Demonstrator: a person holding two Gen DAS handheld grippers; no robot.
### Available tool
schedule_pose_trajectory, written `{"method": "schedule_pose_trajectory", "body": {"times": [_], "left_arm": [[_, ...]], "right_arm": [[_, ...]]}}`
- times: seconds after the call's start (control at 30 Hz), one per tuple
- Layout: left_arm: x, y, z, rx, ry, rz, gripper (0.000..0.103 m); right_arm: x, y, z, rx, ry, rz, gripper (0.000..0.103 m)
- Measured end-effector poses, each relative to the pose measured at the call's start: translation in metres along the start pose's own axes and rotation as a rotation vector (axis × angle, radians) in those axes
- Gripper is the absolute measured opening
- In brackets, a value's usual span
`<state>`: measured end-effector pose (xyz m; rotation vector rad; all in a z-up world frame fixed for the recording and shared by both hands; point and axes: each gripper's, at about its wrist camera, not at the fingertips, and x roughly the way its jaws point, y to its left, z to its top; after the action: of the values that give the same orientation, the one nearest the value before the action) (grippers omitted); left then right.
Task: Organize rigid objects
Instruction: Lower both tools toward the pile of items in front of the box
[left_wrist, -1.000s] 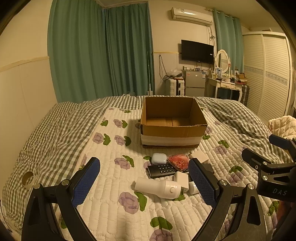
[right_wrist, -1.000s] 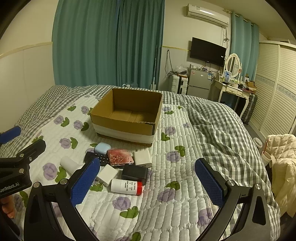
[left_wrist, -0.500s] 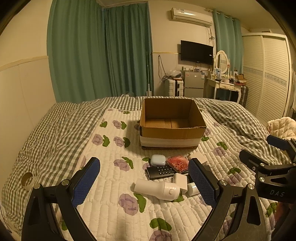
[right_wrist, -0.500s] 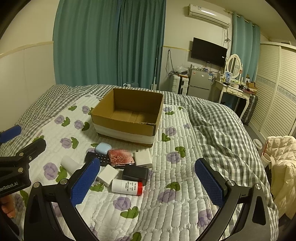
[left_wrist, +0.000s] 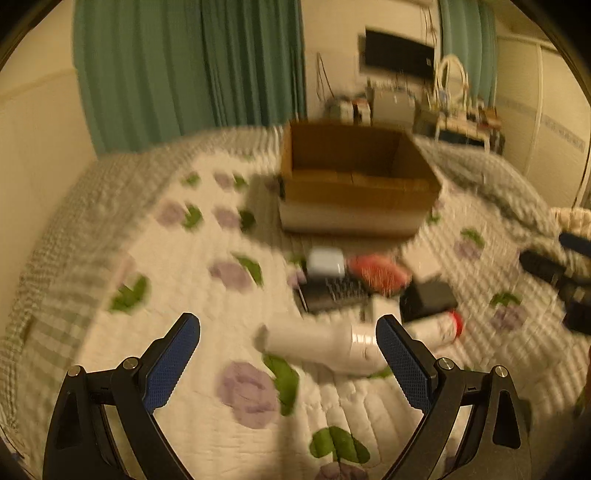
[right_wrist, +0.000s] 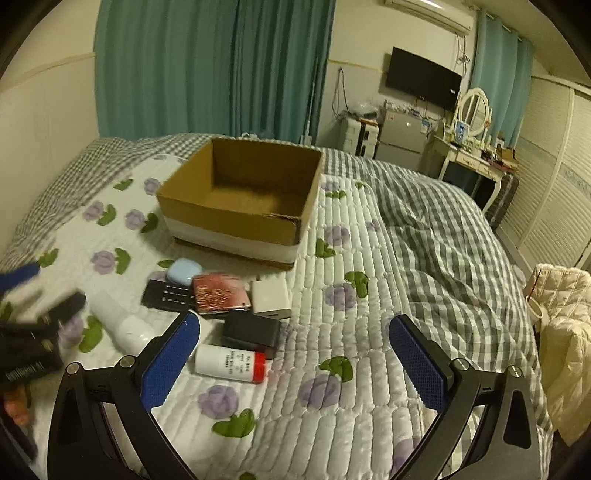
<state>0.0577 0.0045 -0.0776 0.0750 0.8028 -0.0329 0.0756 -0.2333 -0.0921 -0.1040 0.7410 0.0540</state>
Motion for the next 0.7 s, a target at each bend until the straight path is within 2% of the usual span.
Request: {"method": "schedule_pose_trajectory", "body": {"times": [0.1, 0.2, 0.33, 0.43, 0.6, 0.7], "left_arm": [[0.023, -0.013, -0.009, 0.045, 0.085, -0.020, 0.098], [0.034, -0.022, -0.011, 0.079, 0.118, -0.018, 0.098], [0.054, -0.034, -0.009, 0.143, 0.158, 0.027, 0.098], [0.071, -0.034, -0.007, 0.136, 0.206, 0.043, 0.098], [0.062, -0.030, -0.004, 0.147, 0.203, 0.024, 0.098], [0.049, -0.030, 0.004, 0.237, 0.181, 0.010, 0.098]], "right_arm": [[0.020, -0.003, -0.003, 0.013, 0.041, 0.040, 0.103], [0.038, -0.002, -0.006, 0.014, 0.088, 0.067, 0.103], [0.058, -0.002, -0.012, 0.029, 0.138, 0.127, 0.103], [0.067, -0.004, -0.016, 0.045, 0.164, 0.146, 0.103], [0.072, -0.007, -0.017, 0.054, 0.190, 0.164, 0.103], [0.069, -0.005, -0.011, 0.017, 0.213, 0.171, 0.103]]}}
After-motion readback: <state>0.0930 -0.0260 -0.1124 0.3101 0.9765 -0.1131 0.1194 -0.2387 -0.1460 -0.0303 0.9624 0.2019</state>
